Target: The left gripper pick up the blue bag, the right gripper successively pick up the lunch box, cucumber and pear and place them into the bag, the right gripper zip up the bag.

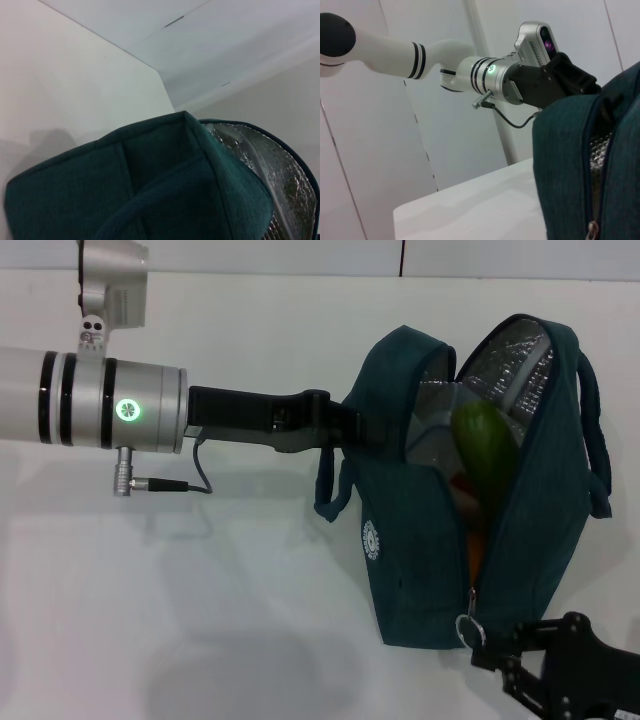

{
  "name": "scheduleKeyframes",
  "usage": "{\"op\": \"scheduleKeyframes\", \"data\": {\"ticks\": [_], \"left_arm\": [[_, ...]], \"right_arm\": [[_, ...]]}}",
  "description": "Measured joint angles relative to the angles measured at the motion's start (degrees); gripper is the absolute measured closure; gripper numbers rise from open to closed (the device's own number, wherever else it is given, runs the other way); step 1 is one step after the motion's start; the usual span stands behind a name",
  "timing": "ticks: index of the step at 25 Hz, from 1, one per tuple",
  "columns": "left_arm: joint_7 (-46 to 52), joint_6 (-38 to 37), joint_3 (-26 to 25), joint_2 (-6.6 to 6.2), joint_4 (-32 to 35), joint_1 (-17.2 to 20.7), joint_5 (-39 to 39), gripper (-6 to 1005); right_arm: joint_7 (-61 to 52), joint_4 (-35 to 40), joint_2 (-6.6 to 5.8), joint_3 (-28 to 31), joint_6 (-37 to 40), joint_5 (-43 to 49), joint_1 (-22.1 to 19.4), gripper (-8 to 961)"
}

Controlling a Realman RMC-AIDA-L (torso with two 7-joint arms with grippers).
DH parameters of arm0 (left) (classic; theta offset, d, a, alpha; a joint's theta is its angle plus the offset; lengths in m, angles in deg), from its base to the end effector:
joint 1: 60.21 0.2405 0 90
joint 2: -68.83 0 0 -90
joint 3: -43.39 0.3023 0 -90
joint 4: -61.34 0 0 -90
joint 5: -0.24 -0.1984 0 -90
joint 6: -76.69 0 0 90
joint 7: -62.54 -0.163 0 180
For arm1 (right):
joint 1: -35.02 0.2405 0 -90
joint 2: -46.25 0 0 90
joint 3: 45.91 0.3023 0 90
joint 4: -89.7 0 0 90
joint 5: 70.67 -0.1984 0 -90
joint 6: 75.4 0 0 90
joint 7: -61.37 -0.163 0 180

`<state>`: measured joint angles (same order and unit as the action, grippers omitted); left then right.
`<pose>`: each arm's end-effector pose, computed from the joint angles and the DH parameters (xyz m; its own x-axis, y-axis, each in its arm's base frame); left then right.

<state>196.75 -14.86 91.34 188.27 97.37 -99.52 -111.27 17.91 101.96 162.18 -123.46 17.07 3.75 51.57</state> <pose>-0.2118 0.3678 -0.0621 0.2834 0.9163 0.2829 0.8418 -0.3790 0.3843 0.3243 0.2166 -0.0910 0.7206 -0.2319 -0.6534 -0.3706 -0.9253 -0.0804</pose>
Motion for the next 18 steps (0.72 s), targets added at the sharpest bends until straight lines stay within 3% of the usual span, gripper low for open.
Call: {"op": "scheduleKeyframes", "data": {"ticks": [10, 18], "left_arm": [[-0.3, 0.0, 0.8, 0.00, 0.0, -0.2, 0.1, 955], [-0.8, 0.0, 0.8, 0.00, 0.0, 0.0, 0.1, 955]], "right_arm": [[-1.4, 0.1, 0.00, -0.2, -1.4, -1.2, 0.6, 946], [-0.7, -0.1, -0.09, -0.1, -1.2, -1.2, 0.3, 946]]}}
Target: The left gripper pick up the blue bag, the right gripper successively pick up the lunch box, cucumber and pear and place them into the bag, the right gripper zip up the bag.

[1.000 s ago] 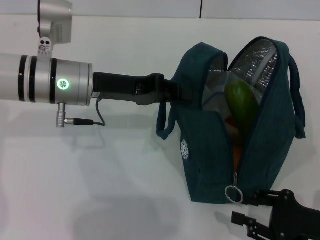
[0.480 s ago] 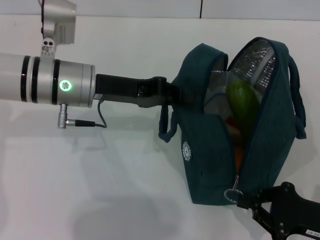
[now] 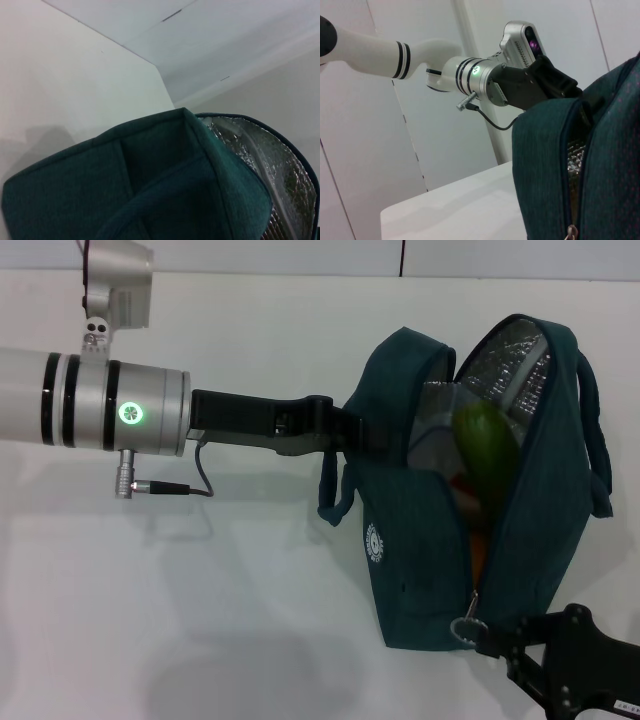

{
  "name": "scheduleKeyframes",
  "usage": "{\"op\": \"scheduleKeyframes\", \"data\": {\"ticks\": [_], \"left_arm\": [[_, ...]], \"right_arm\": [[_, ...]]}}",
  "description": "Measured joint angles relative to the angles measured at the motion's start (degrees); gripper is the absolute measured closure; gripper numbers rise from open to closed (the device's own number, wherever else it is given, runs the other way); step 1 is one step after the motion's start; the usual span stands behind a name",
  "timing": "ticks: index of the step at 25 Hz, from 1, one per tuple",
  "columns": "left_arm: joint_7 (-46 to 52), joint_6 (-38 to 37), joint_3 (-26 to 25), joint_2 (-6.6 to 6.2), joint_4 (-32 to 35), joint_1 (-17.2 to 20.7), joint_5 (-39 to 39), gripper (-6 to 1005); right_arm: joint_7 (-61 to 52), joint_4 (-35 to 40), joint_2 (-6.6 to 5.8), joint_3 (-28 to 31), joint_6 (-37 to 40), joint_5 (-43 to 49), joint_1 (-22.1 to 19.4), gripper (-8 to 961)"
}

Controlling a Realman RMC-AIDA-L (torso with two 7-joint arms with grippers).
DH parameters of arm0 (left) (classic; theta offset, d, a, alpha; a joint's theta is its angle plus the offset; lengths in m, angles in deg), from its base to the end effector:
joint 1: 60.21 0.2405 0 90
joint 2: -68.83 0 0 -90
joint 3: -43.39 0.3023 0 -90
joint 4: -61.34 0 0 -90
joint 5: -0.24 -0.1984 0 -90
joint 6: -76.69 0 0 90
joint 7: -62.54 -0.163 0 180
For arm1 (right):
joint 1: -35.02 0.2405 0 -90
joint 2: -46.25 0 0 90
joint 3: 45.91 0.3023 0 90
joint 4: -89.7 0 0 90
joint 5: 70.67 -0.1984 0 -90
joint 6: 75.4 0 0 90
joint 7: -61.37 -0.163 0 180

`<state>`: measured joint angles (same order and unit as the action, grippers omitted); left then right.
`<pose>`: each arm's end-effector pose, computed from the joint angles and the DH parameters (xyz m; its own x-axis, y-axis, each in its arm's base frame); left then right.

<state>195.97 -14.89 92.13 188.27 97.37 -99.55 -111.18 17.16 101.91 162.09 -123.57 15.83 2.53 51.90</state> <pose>-0.2112 0.3665 -0.0638 0.3034 0.9114 0.2781 0.8372 -0.3943 0.3789 0.3256 0.2227 -0.0903 0.7190 -0.2404 -0.6521 -0.3916 -0.9153 -0.0944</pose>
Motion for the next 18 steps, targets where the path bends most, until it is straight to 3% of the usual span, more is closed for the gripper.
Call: {"op": "scheduleKeyframes", "data": {"ticks": [8, 18], "left_arm": [[0.0, 0.1, -0.2, 0.00, 0.0, 0.1, 0.0, 955], [-1.0, 0.2, -0.3, 0.00, 0.0, 0.5, 0.9, 955]], "right_arm": [[0.2, -0.1, -0.56, 0.7, 3.5, -2.4, -3.0, 947], [1.6, -1.7, -0.62, 5.0, 8.7, -3.0, -3.9, 947]]}}
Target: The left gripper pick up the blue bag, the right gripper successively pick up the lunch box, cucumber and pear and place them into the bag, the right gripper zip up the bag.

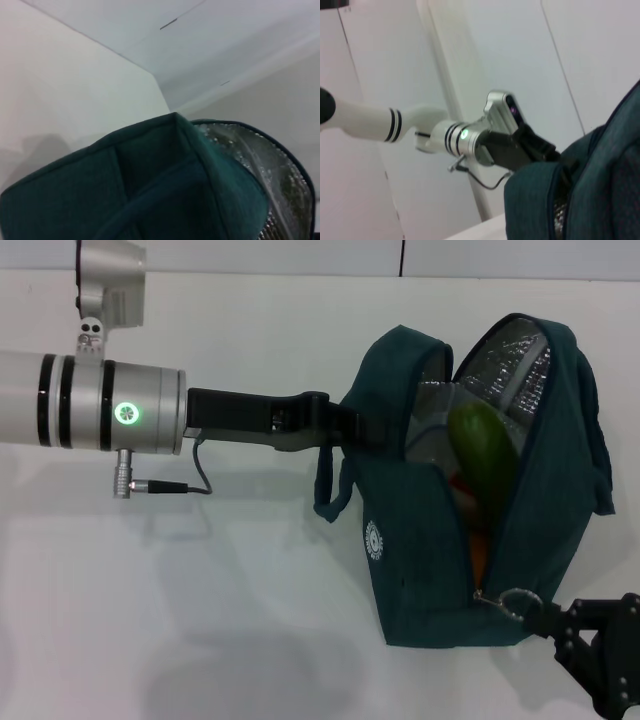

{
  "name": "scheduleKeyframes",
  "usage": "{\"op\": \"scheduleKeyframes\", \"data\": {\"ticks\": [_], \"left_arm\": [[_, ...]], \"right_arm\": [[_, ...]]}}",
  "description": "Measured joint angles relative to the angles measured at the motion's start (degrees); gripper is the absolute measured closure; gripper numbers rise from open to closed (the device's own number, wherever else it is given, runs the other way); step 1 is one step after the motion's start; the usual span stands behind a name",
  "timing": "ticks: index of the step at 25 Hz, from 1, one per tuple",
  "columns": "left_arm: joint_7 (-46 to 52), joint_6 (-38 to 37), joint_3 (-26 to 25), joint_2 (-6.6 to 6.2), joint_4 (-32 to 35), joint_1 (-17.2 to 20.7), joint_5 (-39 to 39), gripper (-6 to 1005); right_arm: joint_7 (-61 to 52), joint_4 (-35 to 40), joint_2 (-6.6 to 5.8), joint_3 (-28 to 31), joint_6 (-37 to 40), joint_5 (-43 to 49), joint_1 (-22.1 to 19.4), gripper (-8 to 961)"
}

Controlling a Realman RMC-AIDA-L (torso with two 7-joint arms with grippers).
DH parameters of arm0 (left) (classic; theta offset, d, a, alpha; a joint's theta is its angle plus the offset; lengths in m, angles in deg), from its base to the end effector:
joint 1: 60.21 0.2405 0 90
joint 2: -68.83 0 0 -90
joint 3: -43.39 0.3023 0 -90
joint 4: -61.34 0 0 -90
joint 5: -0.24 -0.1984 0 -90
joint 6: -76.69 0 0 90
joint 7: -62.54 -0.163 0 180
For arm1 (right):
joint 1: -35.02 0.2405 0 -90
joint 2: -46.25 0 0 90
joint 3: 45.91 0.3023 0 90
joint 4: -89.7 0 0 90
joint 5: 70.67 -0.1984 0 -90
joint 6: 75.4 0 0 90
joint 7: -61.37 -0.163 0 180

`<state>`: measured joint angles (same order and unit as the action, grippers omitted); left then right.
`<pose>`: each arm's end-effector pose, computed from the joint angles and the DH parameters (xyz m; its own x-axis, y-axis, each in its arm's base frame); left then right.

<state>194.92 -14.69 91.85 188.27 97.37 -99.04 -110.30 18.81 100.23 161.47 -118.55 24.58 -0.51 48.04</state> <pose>-0.2127 0.3666 -0.0620 0.3017 0.9047 0.3010 0.8314 -0.4041 0.3814 0.3274 0.2049 -0.0629 0.6032 -0.1946 -0.7735 -0.4472 -0.8855 -0.1259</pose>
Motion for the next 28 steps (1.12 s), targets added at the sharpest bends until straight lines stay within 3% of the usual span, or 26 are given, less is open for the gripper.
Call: {"op": "scheduleKeyframes", "data": {"ticks": [13, 19, 28], "left_arm": [[-6.1, -0.2, 0.0, -0.03, -2.8, 2.4, 6.8, 944], [-10.6, -0.5, 0.3, 0.04, -3.3, 2.7, 8.0, 764], [-21.4, -6.9, 0.2, 0.02, -4.5, 5.1, 17.8, 369]], "right_arm": [[0.0, -0.3, 0.16, 0.5, 2.3, -3.1, 0.9, 946], [0.0, -0.3, 0.26, 0.4, 2.2, -3.5, 1.1, 946], [0.0, 0.0, 0.27, 0.4, 2.7, -4.8, 1.3, 946]]}}
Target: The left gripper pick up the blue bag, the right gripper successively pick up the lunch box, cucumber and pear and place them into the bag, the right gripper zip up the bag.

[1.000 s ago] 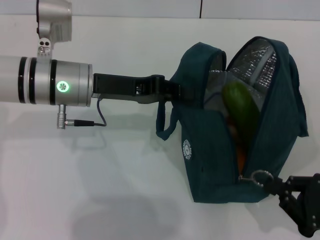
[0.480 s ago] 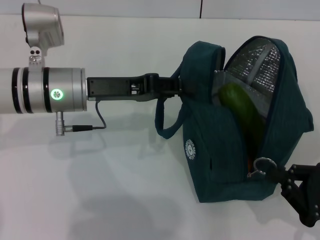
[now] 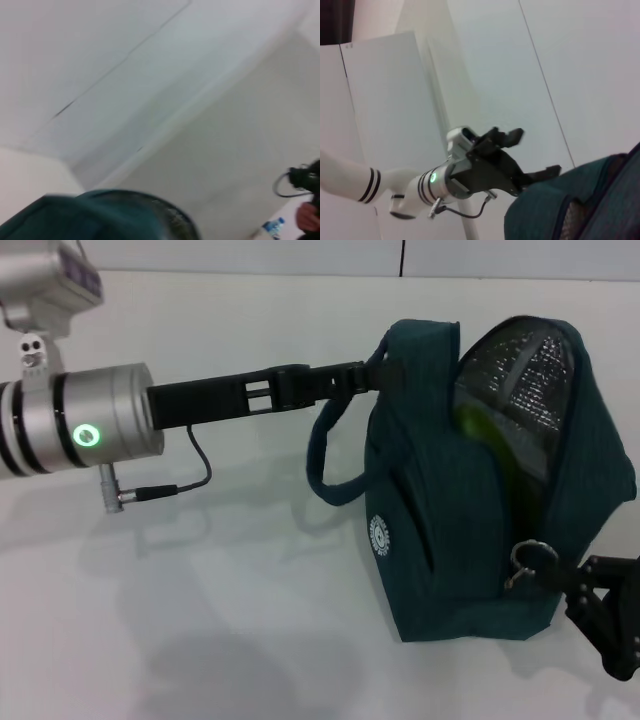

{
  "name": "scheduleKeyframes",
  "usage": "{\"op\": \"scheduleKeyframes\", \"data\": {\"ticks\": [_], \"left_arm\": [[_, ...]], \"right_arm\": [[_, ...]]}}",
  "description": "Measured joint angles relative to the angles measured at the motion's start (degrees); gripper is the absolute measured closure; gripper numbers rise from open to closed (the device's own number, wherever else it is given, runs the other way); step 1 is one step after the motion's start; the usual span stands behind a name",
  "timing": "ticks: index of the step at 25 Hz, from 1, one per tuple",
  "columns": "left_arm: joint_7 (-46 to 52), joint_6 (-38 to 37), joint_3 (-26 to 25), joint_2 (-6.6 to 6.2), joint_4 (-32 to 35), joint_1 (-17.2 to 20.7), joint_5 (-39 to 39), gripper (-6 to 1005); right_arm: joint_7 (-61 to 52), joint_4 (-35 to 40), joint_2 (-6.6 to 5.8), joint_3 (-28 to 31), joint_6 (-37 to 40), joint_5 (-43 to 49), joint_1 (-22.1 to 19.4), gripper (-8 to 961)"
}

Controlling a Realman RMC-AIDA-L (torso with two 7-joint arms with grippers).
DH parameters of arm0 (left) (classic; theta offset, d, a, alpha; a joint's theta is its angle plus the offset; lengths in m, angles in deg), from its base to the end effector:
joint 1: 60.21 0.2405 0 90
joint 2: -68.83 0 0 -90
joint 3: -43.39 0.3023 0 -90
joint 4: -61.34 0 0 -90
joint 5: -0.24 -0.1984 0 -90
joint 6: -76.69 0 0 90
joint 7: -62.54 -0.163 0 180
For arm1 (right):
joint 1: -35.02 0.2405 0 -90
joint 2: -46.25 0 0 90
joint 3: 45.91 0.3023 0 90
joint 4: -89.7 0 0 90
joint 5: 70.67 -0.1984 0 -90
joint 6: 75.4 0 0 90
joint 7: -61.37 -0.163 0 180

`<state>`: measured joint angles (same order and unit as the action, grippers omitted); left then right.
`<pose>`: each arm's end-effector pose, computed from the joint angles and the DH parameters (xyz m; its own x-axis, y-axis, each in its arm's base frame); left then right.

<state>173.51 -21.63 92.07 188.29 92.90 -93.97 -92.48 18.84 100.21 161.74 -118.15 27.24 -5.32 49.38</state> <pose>-0.2084 0.3440 -0.0399 0.3429 0.7306 0.5905 0.6027 -0.6533 0.4583 0.3150 0.2195 -0.0514 0.5473 -0.1248 -0.8276 -0.4406 -0.8836 -0.1581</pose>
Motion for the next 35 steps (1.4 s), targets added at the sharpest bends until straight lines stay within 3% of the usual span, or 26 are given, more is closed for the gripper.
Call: {"op": "scheduleKeyframes", "data": {"ticks": [9, 20, 35], "left_arm": [[-10.9, -4.7, 0.0, 0.07, -0.1, 4.4, 3.5, 211], [-17.9, -7.8, 1.7, -0.14, -2.6, 5.3, -1.8, 225], [-25.5, -4.7, 1.0, 0.19, -3.8, 8.9, -0.5, 246]], "right_arm": [[2.4, 0.0, 0.00, 0.0, 4.1, -5.1, 0.2, 946], [2.6, 0.6, 0.13, 0.0, 6.0, -14.6, 6.3, 947], [-1.7, 0.6, 0.42, -1.1, 1.0, -14.7, 17.2, 947]]}}
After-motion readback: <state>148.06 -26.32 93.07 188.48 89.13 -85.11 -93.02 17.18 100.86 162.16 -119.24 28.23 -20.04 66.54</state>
